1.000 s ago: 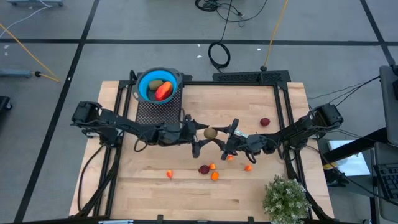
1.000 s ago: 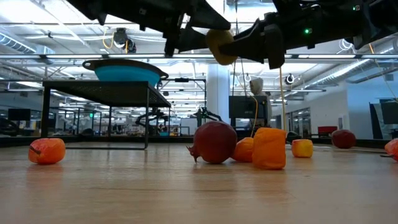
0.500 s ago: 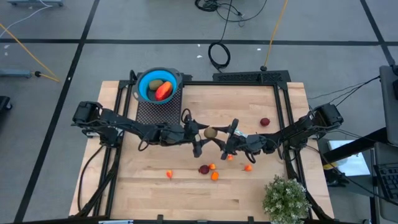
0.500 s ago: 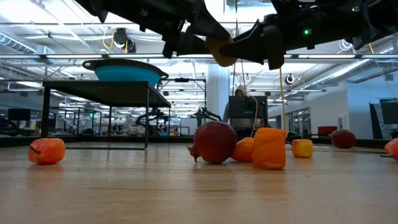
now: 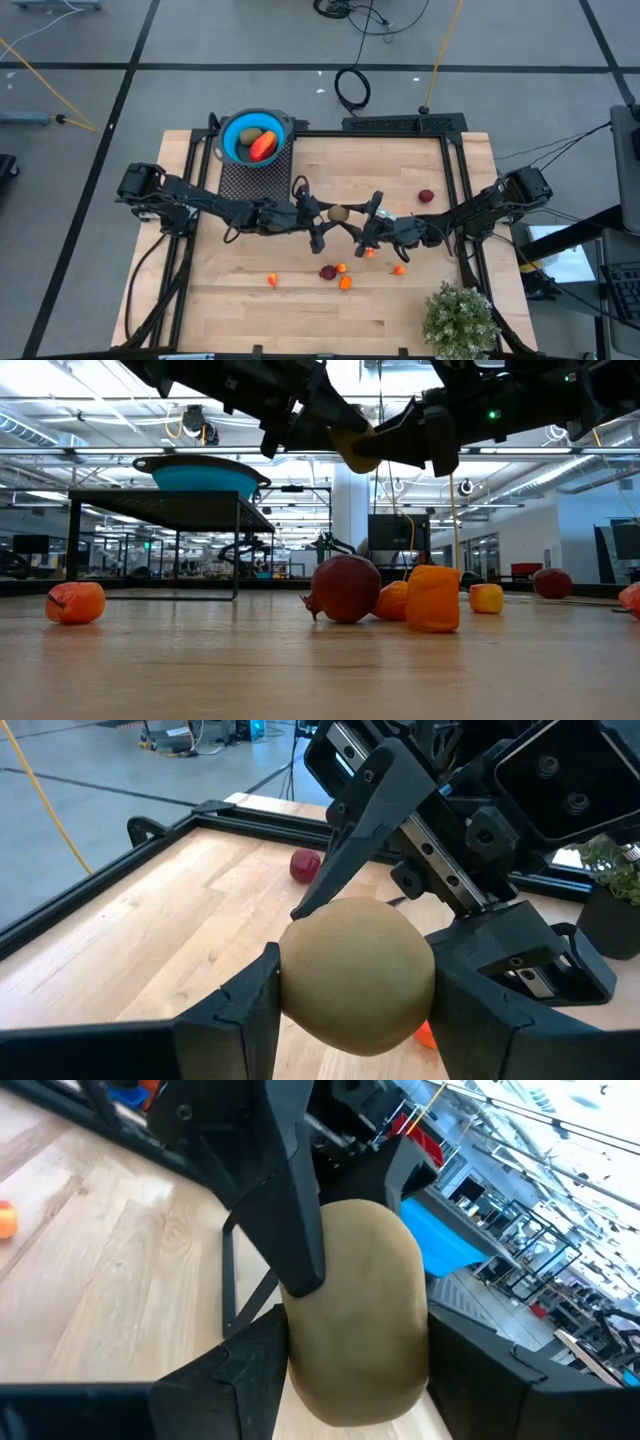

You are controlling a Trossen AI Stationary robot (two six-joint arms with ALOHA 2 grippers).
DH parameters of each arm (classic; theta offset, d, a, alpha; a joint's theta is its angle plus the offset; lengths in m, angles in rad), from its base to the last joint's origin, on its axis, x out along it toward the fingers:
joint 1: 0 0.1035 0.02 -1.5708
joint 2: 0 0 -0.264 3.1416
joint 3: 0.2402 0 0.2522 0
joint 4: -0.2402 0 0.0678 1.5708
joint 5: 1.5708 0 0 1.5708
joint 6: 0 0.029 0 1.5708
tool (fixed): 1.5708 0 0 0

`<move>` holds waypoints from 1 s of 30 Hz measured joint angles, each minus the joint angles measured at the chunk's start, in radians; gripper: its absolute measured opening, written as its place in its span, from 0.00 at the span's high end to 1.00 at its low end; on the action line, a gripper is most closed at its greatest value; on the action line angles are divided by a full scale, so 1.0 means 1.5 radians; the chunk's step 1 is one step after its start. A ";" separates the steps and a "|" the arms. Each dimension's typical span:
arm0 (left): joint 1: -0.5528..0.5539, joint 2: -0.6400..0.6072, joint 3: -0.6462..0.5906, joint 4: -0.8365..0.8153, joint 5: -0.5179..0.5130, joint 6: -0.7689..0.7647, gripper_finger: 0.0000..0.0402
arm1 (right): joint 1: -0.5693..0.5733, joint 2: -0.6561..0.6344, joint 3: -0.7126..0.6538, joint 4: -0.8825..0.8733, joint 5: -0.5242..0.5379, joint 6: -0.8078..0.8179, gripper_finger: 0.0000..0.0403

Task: Pick & Place Fruit
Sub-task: Put the brown kiwi into the blue strainer bowl on the shelf

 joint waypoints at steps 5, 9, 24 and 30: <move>0.000 0.000 -0.001 -0.019 -0.014 -0.001 0.51 | 0.000 0.000 -0.001 -0.016 0.005 -0.017 0.41; 0.000 -0.002 -0.001 -0.031 -0.046 -0.001 0.52 | 0.001 -0.001 -0.002 -0.017 0.039 -0.036 0.34; -0.001 -0.042 0.000 -0.067 -0.115 0.017 0.50 | 0.036 -0.002 -0.014 -0.072 0.159 -0.047 0.38; -0.001 -0.089 0.000 -0.088 -0.107 0.028 0.52 | 0.046 -0.002 -0.049 -0.054 0.145 -0.045 0.61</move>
